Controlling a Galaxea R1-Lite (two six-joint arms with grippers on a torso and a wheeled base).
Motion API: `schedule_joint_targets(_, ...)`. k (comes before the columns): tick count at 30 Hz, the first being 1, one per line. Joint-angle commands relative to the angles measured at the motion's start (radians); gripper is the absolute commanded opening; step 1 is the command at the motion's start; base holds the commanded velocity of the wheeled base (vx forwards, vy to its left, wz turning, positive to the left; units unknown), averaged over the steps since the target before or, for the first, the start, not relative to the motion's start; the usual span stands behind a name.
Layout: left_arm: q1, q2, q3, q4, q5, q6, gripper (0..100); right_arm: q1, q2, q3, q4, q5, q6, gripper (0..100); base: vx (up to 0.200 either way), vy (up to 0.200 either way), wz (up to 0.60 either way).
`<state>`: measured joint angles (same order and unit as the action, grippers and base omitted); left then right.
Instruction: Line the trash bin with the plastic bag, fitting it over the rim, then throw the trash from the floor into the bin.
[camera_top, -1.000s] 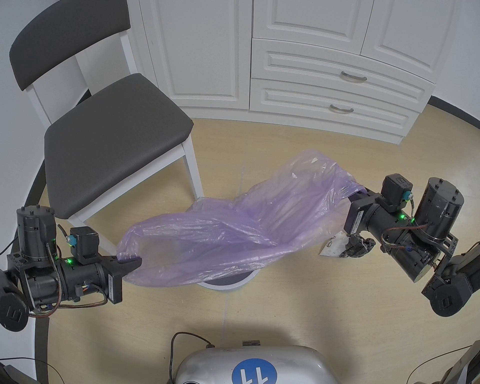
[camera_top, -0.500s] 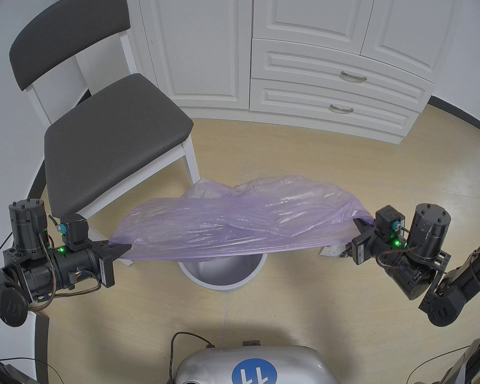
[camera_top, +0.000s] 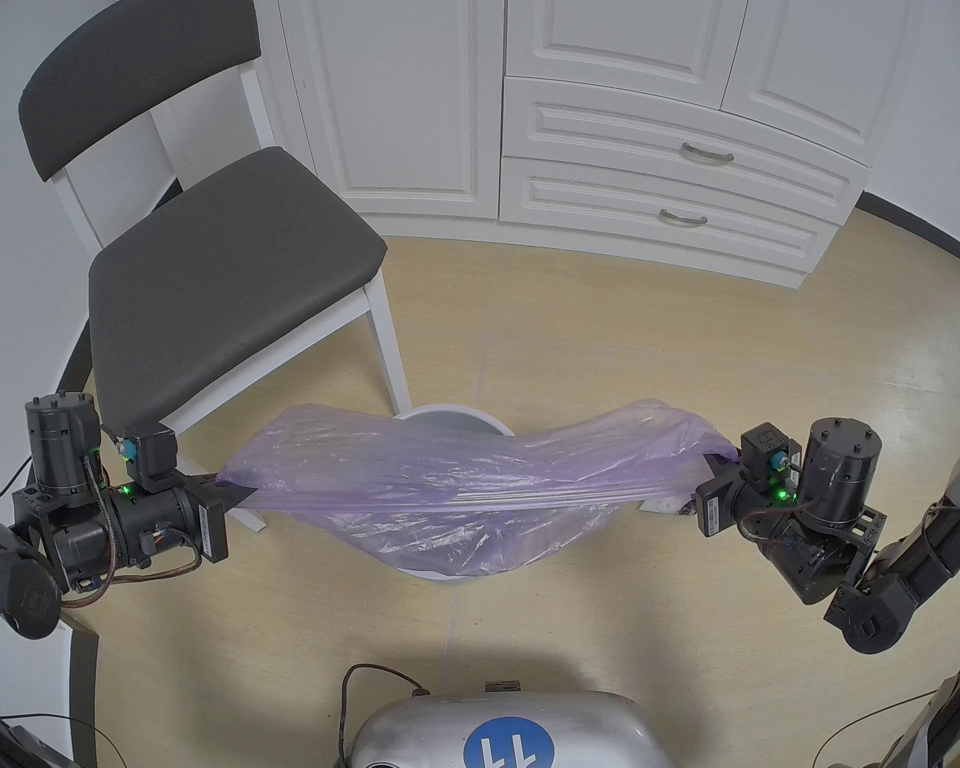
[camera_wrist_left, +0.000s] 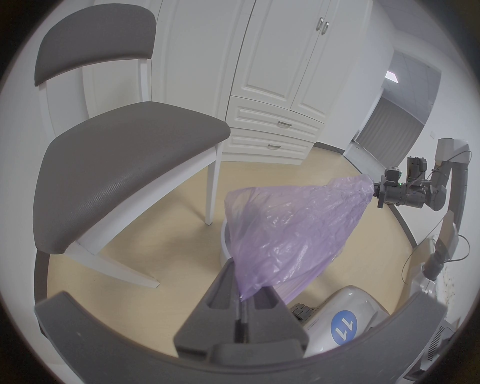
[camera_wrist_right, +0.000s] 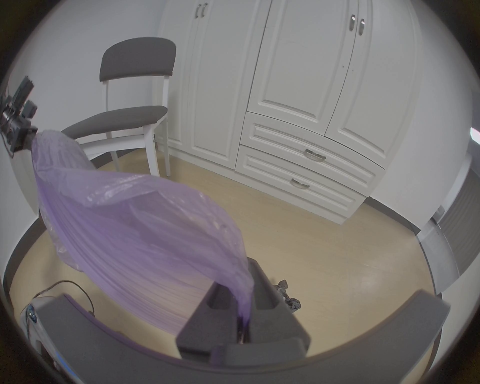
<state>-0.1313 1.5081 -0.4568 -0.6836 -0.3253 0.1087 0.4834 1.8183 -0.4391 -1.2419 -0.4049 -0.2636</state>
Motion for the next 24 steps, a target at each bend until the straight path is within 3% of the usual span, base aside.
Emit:
schedule_joint_targets(1,0.019,0.026,-0.011,0.001,-0.008,0.000,0,-0.002,0.030,-0.026,0.002,0.000,0.009,0,0.000,0.000,0.00)
schedule_joint_targets(11,0.005,-0.011,0.000,0.001,-0.023,-0.001,0,0.050,0.138,0.005,-0.013,0.046,0.018,0,0.000,0.000,0.00)
schedule_joint_targets(20,-0.024,0.072,-0.023,-0.014,-0.018,-0.007,0,0.043,0.294,-0.087,-0.044,0.093,0.115,0,0.000,0.000,0.00)
schedule_joint_targets(24,-0.030,0.138,-0.042,-0.073,-0.015,-0.069,0,0.049,0.351,-0.131,-0.103,0.152,0.188,0,0.000,0.000,0.00)
